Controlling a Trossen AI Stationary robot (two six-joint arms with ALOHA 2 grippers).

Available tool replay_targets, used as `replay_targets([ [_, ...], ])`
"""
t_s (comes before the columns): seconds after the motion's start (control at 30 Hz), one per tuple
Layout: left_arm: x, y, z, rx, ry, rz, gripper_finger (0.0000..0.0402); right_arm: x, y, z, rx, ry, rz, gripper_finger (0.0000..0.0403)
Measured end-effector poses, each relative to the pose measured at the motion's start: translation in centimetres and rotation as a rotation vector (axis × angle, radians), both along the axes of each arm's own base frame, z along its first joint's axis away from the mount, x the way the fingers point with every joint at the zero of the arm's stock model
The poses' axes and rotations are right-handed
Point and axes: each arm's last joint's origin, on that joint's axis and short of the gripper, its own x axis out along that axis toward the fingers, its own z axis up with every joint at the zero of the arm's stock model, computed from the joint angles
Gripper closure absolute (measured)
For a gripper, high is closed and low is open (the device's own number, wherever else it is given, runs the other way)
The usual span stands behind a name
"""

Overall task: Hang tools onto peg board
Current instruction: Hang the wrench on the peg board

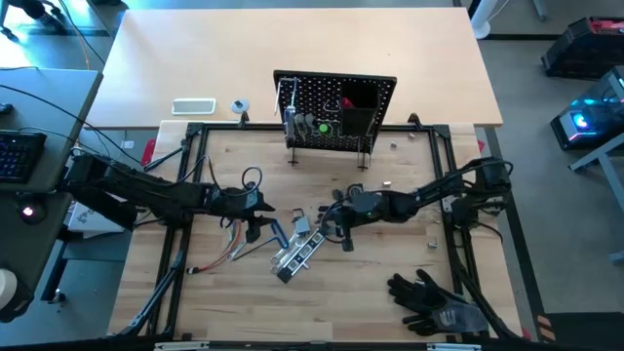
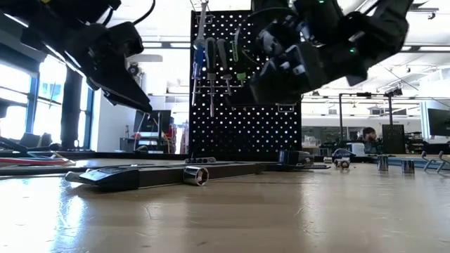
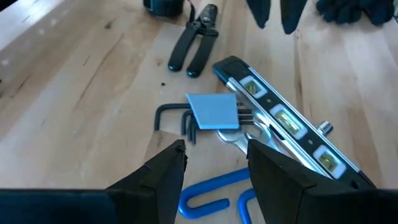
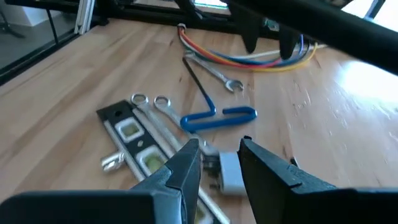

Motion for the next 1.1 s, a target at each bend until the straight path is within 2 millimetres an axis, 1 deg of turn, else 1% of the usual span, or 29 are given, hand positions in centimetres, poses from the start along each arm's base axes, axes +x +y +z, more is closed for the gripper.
replay_targets([
  [0.23, -0.5, -0.9, -0.6, 0.0, 0.058, -0.029, 0.0239, 3.2, 0.4, -0.6, -0.032, -0.007, 0.075, 0.0295],
  [0.5, -1.7, -1.8, -1.6, -0.027, 0.198, -0.03, 0.0239, 5.7, 0.2, -1.9, -0.03, 0.036, 0.134, 0.0295],
  [0.63, -2.4, -2.2, -2.1, -0.05, 0.273, -0.018, 0.0239, 6.3, 0.2, -2.0, -0.032, 0.028, 0.138, 0.0295],
  [0.9, -3.6, -3.2, -2.8, -0.099, 0.397, -0.01, 0.0239, 6.3, 0.2, -2.1, -0.03, 0.043, 0.141, 0.0295],
  [1.1, -4.1, -3.6, -2.9, -0.105, 0.427, -0.008, 0.0239, 6.2, 0.2, -2.2, -0.029, 0.053, 0.141, 0.0295],
])
